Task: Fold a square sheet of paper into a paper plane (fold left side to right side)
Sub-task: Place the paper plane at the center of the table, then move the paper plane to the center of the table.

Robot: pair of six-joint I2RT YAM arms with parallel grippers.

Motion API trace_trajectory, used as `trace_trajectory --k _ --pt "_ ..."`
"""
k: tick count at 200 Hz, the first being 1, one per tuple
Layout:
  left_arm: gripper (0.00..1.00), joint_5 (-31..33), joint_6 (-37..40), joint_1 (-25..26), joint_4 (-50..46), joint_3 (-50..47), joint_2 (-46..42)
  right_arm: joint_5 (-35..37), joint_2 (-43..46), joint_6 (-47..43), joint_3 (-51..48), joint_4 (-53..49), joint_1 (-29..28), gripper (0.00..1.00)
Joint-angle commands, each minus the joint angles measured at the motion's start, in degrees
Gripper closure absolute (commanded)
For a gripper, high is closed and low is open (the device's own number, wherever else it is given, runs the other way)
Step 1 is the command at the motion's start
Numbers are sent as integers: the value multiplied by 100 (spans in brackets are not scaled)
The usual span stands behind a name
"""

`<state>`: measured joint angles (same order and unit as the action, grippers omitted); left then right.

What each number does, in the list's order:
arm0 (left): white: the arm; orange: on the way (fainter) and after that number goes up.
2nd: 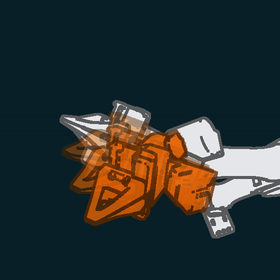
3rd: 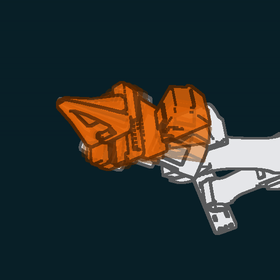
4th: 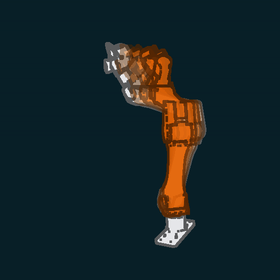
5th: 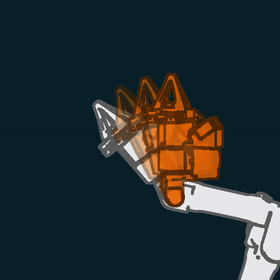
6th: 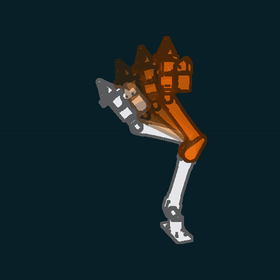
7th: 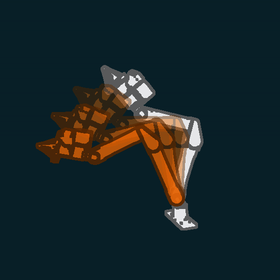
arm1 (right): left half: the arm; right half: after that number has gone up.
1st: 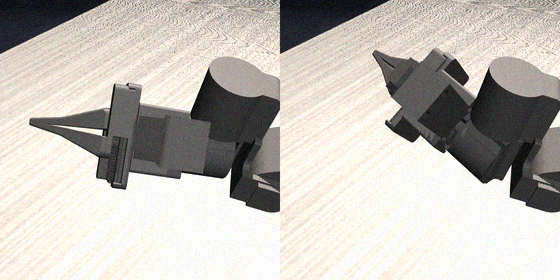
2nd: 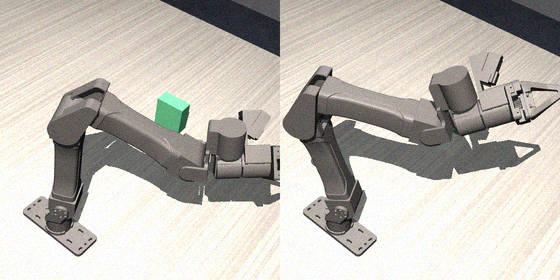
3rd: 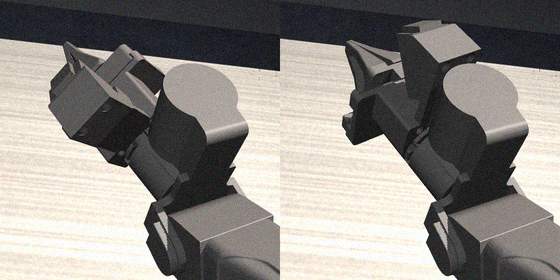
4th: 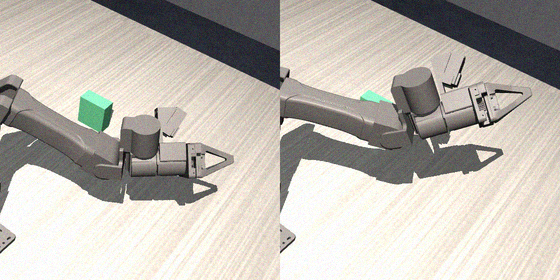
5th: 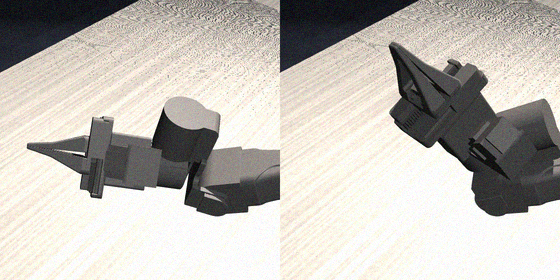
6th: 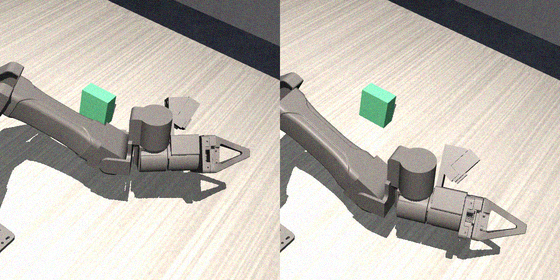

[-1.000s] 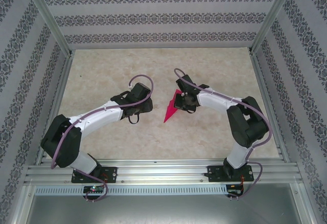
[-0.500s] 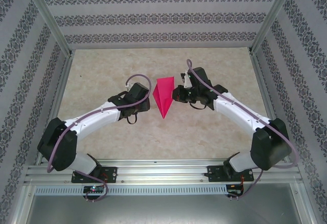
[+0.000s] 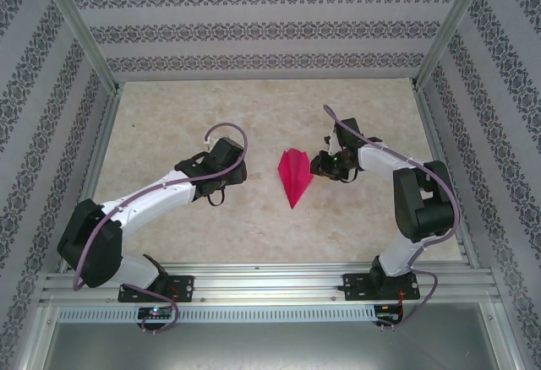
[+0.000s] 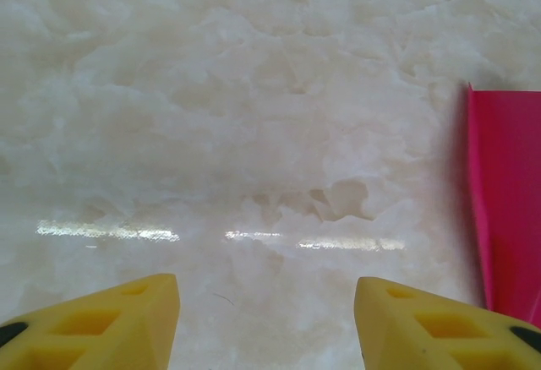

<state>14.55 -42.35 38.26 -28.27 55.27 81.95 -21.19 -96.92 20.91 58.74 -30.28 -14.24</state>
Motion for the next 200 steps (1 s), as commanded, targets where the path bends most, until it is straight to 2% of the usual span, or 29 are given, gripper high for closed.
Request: trace_trajectory --k 1,39,67,98,118,160,200 --pt "42 214 -8 -38 -193 23 -111 1343 635 -394 546 -866 -424 60" --pt "39 368 -14 -39 -234 -1 -183 1409 819 183 476 -874 -1344 48" --pt "28 390 -61 -36 -153 -110 -234 1445 630 895 109 -486 -1560 41" --pt "14 450 -45 -38 -170 -110 -247 1438 384 1049 -11 -369 -1660 33" --pt "9 449 -44 -38 -183 -128 -239 1270 304 1087 -72 -198 -1704 32" --pt "8 415 -65 -38 -202 -122 -184 1213 103 1083 126 -144 -1862 32" --pt "8 400 -35 -38 -281 -36 -130 1473 -192 1065 324 -276 -1881 35"
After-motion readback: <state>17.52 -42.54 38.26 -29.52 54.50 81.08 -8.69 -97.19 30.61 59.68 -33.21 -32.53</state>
